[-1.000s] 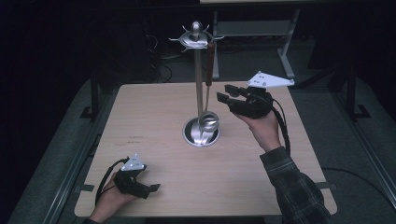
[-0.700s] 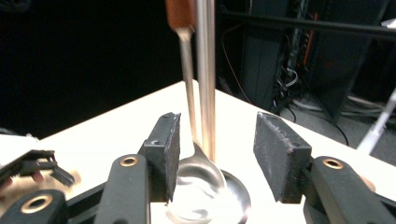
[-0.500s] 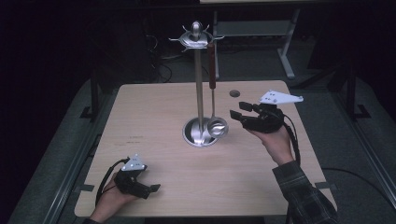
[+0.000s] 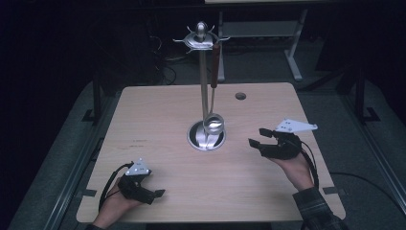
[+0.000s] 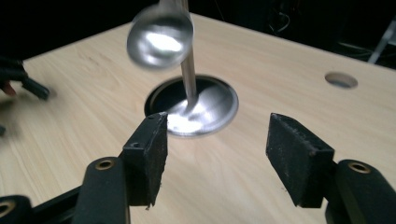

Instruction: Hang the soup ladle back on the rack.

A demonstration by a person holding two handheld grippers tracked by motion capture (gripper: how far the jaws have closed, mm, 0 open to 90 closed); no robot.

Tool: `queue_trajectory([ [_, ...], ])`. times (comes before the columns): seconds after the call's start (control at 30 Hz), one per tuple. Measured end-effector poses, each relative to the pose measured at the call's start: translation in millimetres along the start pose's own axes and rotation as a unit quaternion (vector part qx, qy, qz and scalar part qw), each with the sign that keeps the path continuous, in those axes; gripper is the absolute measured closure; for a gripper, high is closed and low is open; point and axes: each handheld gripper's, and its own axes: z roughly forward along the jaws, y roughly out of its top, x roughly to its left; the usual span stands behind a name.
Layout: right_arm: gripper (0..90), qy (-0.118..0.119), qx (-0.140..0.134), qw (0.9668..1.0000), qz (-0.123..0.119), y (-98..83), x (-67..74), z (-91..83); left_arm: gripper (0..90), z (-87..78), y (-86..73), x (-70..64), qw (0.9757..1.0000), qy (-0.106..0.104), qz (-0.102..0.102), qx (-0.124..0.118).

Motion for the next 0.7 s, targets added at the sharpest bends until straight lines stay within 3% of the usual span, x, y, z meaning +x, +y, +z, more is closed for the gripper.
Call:
queue_trajectory([
  [0.2, 35.3, -0.008, 0.017, 0.9998, 0.003, -27.4, -3.0, -6.3, 5.0, -1.6, -0.4, 0.6, 1.0, 0.004, 0.002, -0.005],
  [0.43, 31.2, -0.021, 0.048, 0.9986, -0.011, -58.0, -3.4, -13.1, 5.0, -5.6, -0.5, 2.1, 0.9999, 0.01, 0.004, -0.012],
  [0.7, 27.7, -0.026, 0.091, 0.9951, -0.027, -84.2, -2.3, -17.4, 5.0, -8.6, -1.0, 3.4, 0.9997, 0.014, 0.003, -0.017],
])
